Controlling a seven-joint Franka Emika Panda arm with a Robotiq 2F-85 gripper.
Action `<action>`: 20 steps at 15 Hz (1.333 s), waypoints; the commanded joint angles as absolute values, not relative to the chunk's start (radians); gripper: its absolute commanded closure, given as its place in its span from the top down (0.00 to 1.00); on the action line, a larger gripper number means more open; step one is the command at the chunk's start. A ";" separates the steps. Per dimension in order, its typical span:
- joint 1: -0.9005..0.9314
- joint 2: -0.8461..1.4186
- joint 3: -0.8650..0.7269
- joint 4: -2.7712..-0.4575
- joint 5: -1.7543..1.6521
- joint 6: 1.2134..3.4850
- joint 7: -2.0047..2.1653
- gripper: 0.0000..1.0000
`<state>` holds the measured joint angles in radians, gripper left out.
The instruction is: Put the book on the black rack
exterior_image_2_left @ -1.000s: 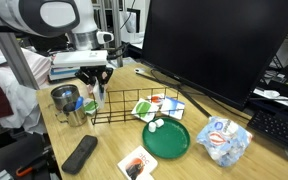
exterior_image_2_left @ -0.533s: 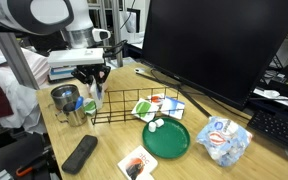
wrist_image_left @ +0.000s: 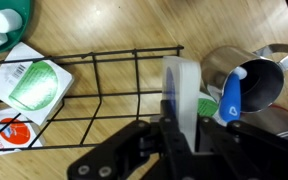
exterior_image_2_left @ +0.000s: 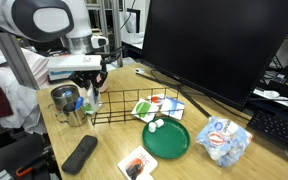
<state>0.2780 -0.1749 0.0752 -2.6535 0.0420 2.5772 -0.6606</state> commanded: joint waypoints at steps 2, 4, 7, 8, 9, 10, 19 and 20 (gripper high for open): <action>0.268 -0.117 0.084 -2.639 0.065 2.613 -0.681 0.04; 0.265 -0.094 0.087 -2.636 0.068 2.614 -0.687 0.04; 0.258 -0.065 0.093 -2.630 0.069 2.615 -0.690 0.04; 0.257 -0.058 0.094 -2.626 0.069 2.613 -0.691 0.04; 0.255 -0.051 0.096 -2.622 0.068 2.612 -0.694 0.04; 0.253 -0.043 0.097 -2.617 0.068 2.609 -0.697 0.04; 0.231 0.041 0.128 -2.559 0.083 2.580 -0.806 0.04; 0.225 0.053 0.133 -2.553 0.083 2.579 -0.821 0.04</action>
